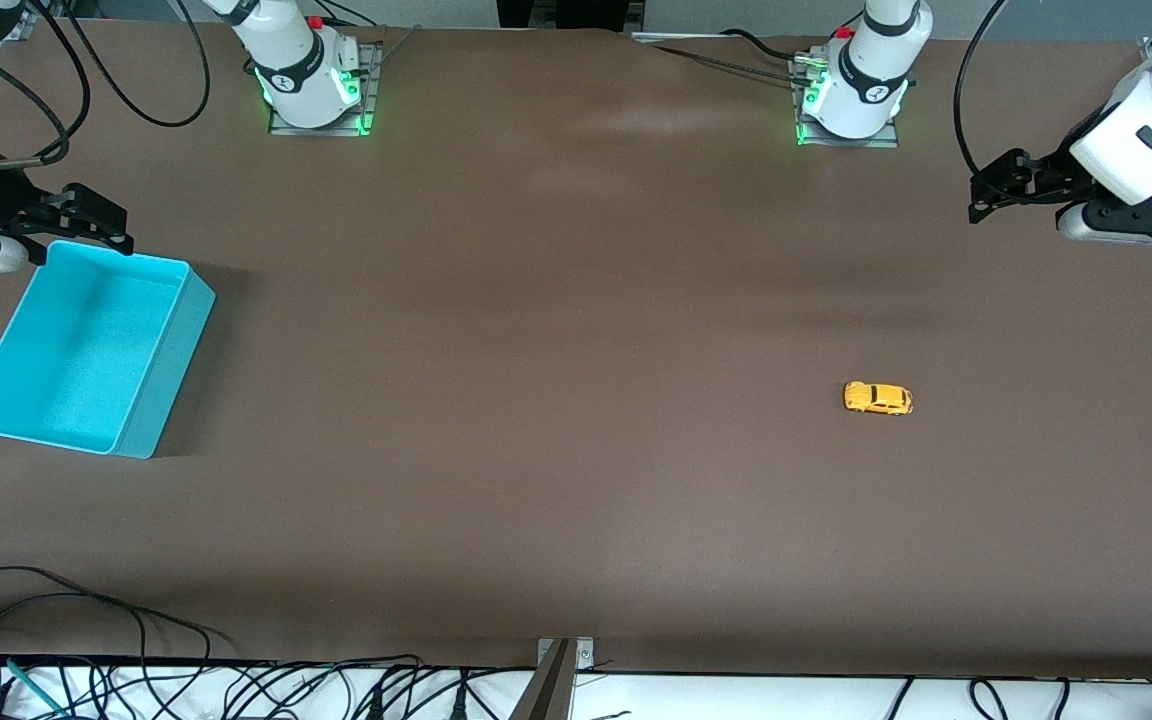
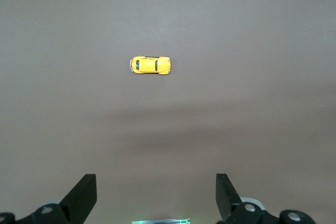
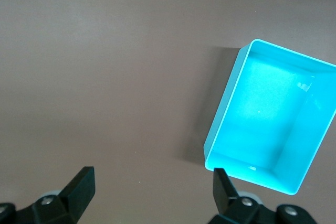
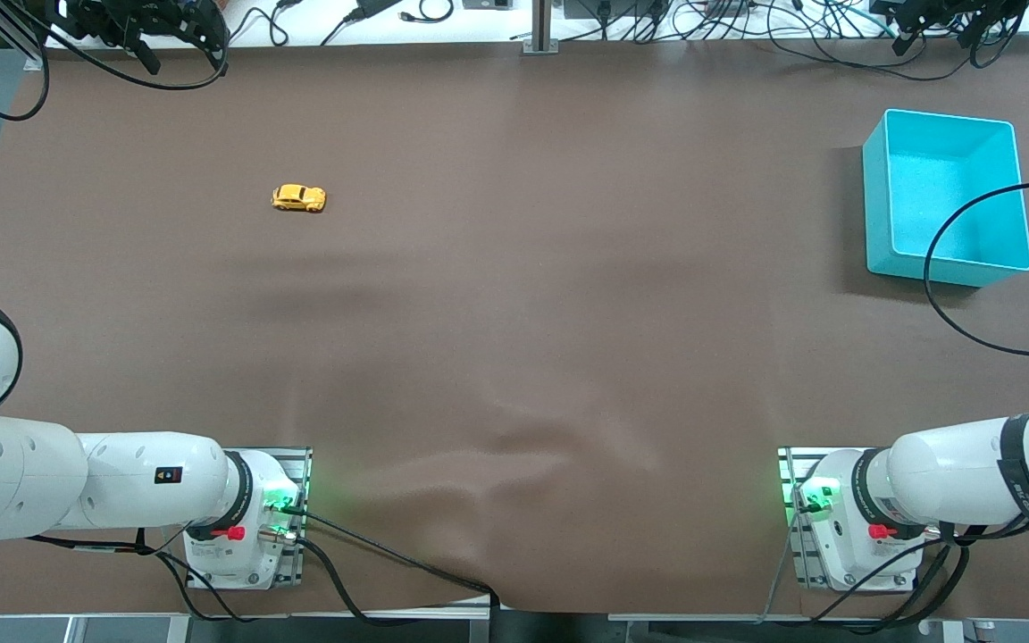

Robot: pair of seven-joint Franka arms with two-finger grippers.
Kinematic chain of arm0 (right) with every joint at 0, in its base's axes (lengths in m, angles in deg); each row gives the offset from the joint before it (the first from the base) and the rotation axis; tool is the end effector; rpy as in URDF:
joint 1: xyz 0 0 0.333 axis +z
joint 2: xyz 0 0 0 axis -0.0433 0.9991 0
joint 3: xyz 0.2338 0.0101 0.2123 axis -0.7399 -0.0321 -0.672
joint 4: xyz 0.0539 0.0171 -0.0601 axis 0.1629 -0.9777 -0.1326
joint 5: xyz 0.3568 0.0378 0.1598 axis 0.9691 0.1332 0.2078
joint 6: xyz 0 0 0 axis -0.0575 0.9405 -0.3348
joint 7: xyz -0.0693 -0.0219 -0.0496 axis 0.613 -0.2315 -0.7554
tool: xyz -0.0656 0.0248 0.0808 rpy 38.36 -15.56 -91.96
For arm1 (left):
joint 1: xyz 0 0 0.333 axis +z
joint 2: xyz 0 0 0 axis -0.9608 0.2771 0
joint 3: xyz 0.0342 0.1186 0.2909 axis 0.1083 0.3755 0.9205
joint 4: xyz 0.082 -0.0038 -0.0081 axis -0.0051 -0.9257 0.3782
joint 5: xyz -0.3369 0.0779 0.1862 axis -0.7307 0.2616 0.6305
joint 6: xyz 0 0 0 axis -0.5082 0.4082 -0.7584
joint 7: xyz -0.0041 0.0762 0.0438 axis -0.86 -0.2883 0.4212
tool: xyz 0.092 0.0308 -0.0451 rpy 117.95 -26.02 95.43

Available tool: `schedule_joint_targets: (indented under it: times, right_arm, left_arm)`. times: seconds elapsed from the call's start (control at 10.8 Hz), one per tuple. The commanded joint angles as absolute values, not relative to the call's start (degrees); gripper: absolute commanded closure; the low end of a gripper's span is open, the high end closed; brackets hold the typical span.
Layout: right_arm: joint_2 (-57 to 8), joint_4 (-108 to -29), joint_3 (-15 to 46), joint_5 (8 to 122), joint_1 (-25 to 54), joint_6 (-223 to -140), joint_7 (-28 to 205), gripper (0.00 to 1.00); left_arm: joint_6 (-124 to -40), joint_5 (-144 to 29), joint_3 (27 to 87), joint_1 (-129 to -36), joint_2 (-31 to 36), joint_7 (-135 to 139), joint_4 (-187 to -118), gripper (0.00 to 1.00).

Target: Wind up and store yellow beetle car

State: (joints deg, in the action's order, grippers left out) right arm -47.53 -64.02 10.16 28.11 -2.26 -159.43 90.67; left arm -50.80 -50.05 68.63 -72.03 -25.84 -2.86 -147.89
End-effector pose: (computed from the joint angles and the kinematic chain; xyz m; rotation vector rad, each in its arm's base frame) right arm 0.5587 0.0042 0.5893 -3.1277 -0.2074 0.0391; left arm 0.5271 -0.0499 0.6067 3.1213 -0.0936 -0.1665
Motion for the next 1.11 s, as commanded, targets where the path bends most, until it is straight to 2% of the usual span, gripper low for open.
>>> schedule_joint_targets:
  times: [0.0,0.28,0.74,1.02]
  right_arm:
    - [-48.0,-63.9,10.4,27.9,-2.3,-159.0,91.7,0.00]
    - [-48.0,-64.0,10.4,27.9,-2.2,-159.0,91.7,0.00]
    - [-48.0,-63.9,10.4,27.9,-2.2,-158.9,91.7,0.00]
    - [-48.0,-63.9,10.4,27.9,-2.2,-158.9,91.7,0.00]
  left_arm:
    - [-50.0,-50.7,68.8,-73.0,-23.8,-5.1,-146.9,0.00]
    - [-50.7,-46.2,68.7,-73.2,-20.6,-22.0,-146.8,0.00]
    - [-59.8,-46.3,68.9,-71.8,-14.8,-38.5,-148.3,0.00]
    - [-71.0,-46.0,68.8,-71.1,-14.8,-45.9,-158.9,0.00]
